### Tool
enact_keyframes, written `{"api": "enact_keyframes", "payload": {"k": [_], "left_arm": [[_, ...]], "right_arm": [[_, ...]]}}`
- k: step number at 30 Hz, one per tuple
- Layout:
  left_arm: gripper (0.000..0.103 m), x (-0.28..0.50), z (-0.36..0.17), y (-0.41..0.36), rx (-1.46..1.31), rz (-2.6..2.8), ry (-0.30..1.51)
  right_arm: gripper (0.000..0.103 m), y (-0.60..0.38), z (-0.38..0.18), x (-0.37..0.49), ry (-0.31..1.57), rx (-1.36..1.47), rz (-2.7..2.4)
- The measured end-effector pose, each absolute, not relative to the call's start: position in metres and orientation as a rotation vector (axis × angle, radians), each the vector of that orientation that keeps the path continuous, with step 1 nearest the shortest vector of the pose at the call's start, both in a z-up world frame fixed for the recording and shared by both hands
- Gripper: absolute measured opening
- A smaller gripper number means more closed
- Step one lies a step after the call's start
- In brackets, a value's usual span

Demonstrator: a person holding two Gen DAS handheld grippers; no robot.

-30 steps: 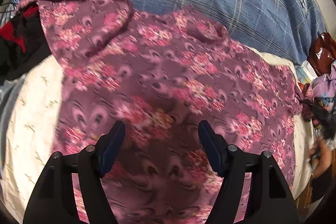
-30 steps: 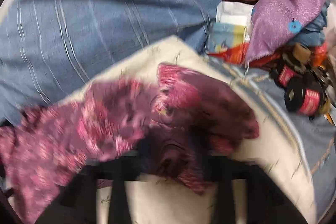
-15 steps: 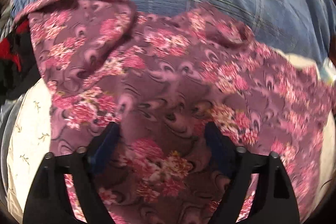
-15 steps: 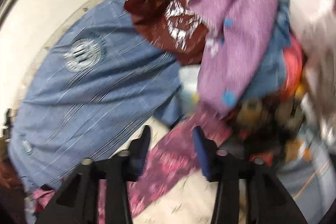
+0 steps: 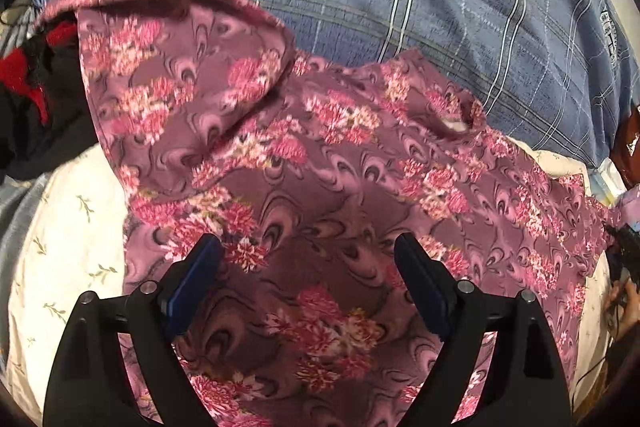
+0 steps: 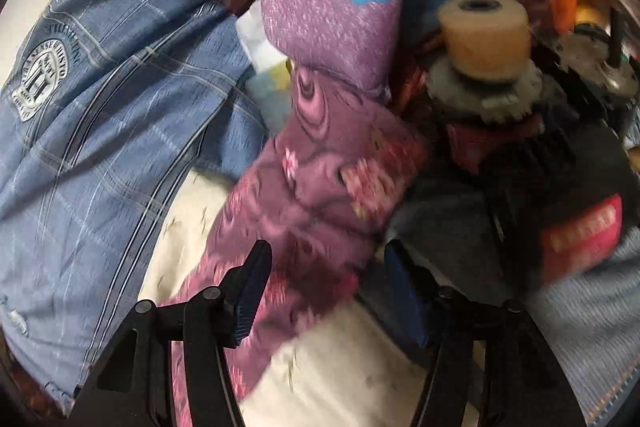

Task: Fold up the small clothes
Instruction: 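Carry the held sleeve across the shirt body with the right tool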

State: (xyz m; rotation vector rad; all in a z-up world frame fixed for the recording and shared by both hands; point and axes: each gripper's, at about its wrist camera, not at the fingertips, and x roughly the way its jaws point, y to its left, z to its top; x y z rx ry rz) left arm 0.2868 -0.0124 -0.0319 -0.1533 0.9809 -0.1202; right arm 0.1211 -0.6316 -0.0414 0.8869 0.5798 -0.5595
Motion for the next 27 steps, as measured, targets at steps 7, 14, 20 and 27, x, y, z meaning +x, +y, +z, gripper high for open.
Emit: {"api": "enact_keyframes", "payload": {"k": [7, 14, 20, 27], "left_arm": [[0.088, 0.287, -0.041, -0.026, -0.082, -0.129, 0.975], [0.089, 0.3, -0.024, 0.0, -0.183, -0.059, 0.883], [0.088, 0.3, -0.041, 0.0, -0.15, -0.071, 0.918], [0.088, 0.296, -0.037, 0.004, -0.204, -0.115, 0.92]], "right_arm": [[0.009, -0.633, -0.02, 0.131, 0.517, 0.816, -0.527], [0.009, -0.645, 0.008, 0.106, 0.512, 0.717, -0.614], [0.009, -0.638, 0.002, 0.103, 0.517, 0.722, -0.635], [0.009, -0.58, 0.045, 0.104, 0.507, 0.56, -0.523]]}}
